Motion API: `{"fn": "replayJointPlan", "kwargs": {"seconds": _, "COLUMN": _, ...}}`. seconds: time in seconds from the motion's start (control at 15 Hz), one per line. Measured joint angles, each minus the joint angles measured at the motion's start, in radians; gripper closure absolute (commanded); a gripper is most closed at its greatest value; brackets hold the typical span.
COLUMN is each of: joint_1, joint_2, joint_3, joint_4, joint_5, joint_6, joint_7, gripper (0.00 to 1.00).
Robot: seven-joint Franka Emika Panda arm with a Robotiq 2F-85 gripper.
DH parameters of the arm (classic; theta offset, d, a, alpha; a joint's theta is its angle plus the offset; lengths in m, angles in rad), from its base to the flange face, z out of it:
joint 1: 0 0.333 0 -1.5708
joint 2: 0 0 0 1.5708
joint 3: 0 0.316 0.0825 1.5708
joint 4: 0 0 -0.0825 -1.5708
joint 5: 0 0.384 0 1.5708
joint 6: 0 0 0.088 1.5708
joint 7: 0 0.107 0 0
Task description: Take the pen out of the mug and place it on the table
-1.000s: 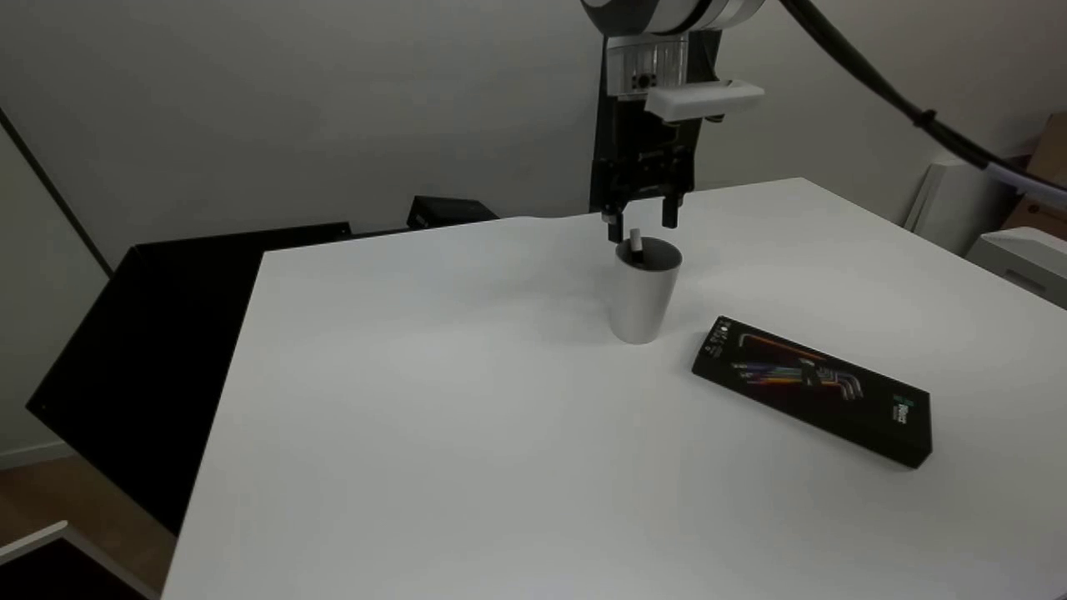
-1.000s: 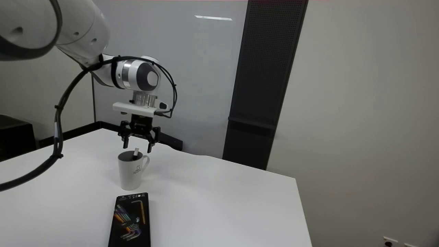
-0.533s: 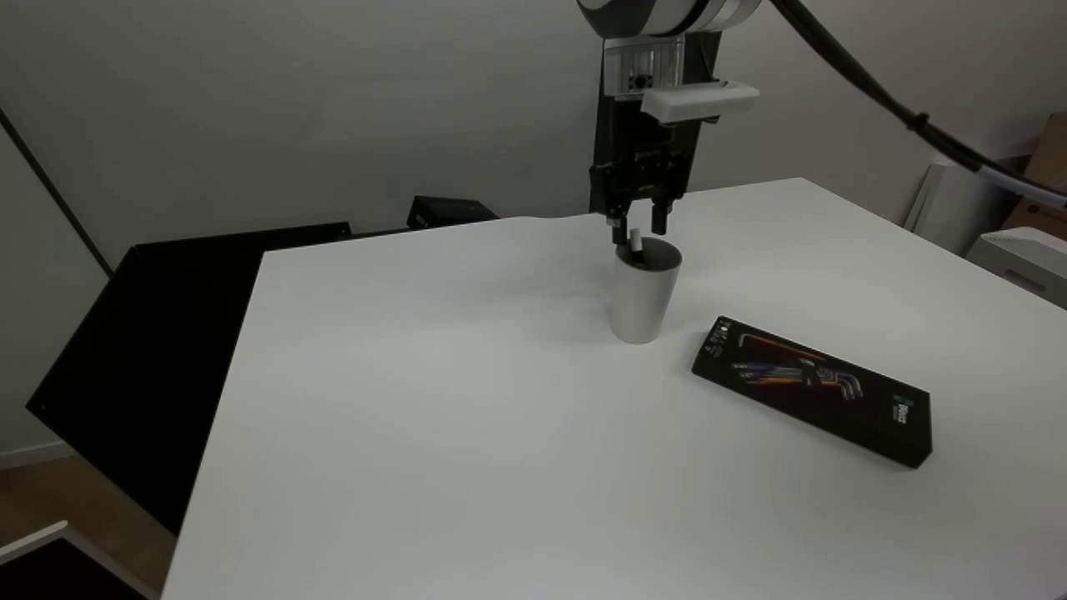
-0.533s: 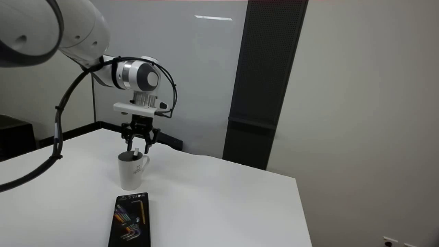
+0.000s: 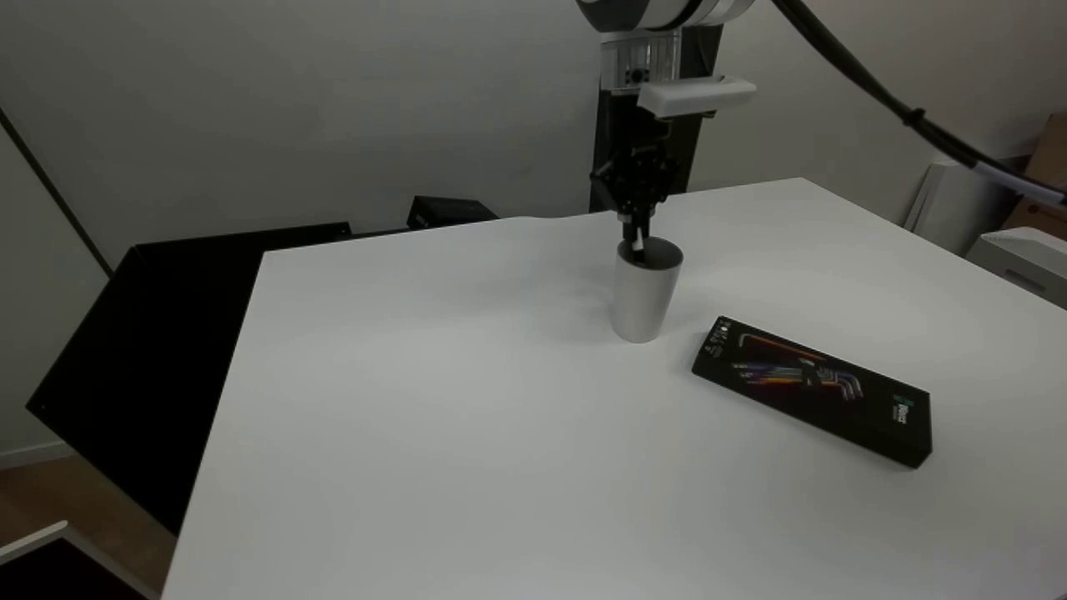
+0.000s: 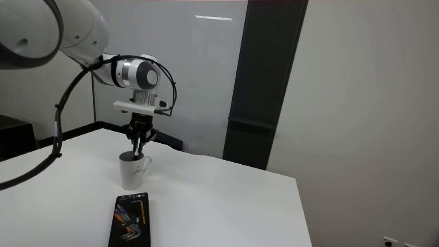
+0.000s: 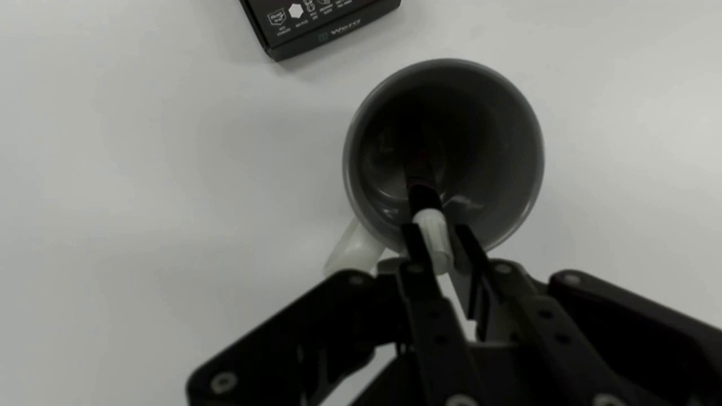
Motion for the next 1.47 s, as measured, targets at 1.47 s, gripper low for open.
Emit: {"fn": "replayJointPlan", "kwargs": {"seconds": 1.47, "joint_1": -0.028, "joint_2": -0.038, "joint_3": -0.024, "joint_4": 0.182, "joint_5": 0.000, "joint_6": -0.188, "joint_7": -0.081, "gripper": 0.94}}
